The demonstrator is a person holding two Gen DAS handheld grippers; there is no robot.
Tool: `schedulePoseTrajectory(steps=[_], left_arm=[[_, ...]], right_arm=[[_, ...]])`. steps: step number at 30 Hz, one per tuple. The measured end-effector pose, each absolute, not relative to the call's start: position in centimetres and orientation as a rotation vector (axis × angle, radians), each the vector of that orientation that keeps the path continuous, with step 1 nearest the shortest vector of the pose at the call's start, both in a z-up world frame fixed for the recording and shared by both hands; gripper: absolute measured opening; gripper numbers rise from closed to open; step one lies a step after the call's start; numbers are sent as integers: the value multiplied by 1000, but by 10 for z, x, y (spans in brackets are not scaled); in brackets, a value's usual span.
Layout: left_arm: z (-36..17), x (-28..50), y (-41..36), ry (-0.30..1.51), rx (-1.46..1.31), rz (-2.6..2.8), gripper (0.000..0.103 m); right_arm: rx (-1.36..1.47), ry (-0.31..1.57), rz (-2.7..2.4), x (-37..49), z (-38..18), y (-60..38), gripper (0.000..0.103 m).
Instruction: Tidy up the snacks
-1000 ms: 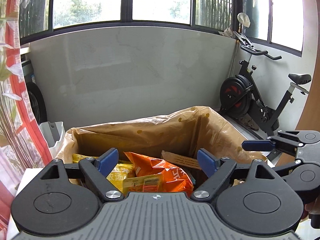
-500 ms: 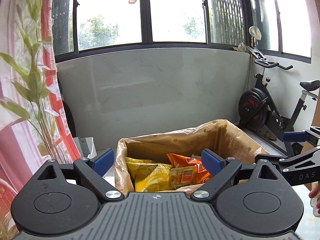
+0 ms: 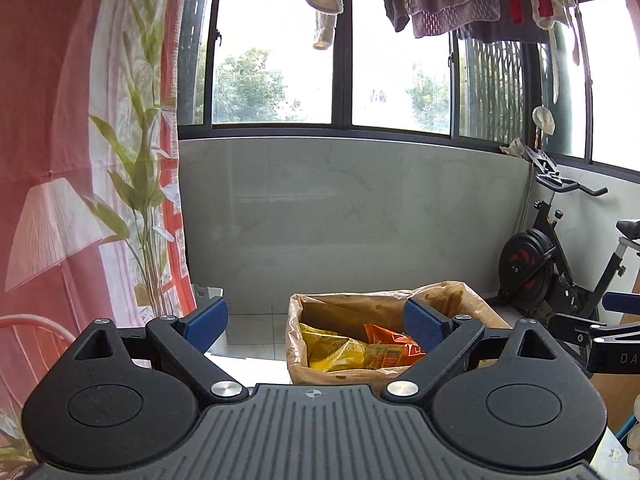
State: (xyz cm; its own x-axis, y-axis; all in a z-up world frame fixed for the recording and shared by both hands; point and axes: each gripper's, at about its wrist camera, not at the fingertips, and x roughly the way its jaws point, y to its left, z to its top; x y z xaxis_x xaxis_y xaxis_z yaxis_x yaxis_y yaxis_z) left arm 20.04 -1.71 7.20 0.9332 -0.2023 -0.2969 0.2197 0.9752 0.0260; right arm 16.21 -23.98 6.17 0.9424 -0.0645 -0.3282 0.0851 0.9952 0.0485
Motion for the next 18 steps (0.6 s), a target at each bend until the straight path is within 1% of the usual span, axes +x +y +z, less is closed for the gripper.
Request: schedulePoseTrajectory(steps=[8,18], left_arm=[[79,178,-9,263,48,-167,96],[76,177,-6,292,59,-154,96]], right_arm=[[67,289,-57,142,70,-230,103],[85,317,-75,141,68,-228,103]])
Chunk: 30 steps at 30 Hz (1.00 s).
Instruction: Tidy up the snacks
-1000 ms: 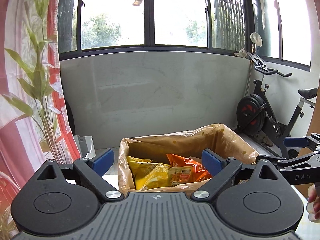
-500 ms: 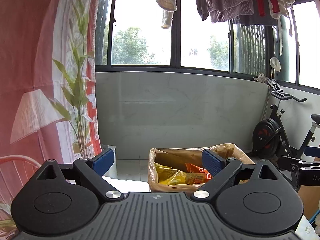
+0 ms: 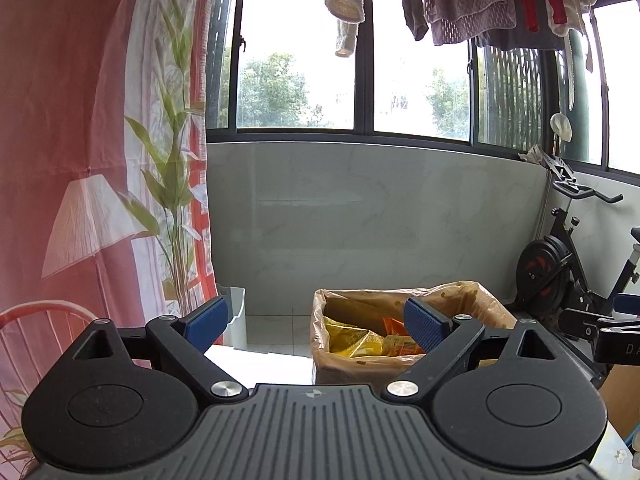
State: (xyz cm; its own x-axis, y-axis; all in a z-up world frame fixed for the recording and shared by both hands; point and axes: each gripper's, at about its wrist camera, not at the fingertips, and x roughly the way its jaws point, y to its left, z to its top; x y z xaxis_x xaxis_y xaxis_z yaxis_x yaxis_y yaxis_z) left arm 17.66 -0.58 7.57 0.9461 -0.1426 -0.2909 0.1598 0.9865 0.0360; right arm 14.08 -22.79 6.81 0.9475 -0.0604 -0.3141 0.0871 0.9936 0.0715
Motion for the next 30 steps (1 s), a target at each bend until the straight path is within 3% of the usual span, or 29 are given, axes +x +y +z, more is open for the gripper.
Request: schedulePoseTrajectory(steps=[30], left_arm=[[78,177,-8,312,81,-152,96]], right_arm=[[109,339,-79,141,65,-231,103]])
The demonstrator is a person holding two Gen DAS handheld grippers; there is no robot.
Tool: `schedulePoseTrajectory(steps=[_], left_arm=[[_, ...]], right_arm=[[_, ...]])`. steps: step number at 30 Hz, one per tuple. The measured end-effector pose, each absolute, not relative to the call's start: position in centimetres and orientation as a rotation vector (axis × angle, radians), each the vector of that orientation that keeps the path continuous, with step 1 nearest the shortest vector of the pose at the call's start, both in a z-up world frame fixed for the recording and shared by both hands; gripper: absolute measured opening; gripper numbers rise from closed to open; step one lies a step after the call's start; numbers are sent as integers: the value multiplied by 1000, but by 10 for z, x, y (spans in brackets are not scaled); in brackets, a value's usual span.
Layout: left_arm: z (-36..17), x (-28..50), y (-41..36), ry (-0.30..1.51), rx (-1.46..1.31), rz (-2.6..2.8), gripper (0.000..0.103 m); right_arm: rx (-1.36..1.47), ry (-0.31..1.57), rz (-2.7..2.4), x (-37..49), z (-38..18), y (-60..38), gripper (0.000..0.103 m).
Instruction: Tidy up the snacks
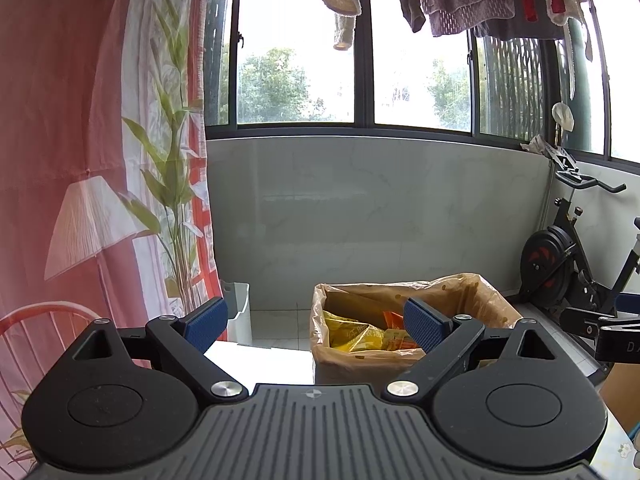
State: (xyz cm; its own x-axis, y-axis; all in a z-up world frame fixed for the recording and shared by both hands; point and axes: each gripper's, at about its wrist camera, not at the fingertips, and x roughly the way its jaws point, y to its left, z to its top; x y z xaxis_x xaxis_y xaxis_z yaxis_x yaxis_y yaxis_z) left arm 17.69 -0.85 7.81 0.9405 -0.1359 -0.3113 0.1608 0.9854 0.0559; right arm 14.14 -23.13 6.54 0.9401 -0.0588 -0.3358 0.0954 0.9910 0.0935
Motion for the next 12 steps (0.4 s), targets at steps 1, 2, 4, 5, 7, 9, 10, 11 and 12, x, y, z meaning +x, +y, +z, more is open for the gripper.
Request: schedulePoseTrajectory(steps=[1,2,4,5,7,9,10,11,12], left_arm=[[78,177,-8,311,81,-152,96],[78,177,-8,311,81,-153,96],[78,178,-7,311,79,-153,96],[78,178,-7,311,78,-153,96],[78,179,-7,312,75,-154,96],[78,179,-7,314,73,-155,96],[78,179,-7,315,72,-155,96],[78,179,-7,315,71,-156,96],[78,179,-6,315,69,-156,96]], right_arm=[[109,339,-79,141,65,-231,103],[109,339,-79,141,65,-231,103],[110,339,-79,141,65,-232,103],[110,339,-80,142,65,-231,103],[110,339,-80,142,65,-232,103],[110,340,-80,142,65,-232,103],[111,340,-81,141,65,-232,103],[112,341,-81,141,64,-232,103],[114,341,-82,141,63,-233,103]])
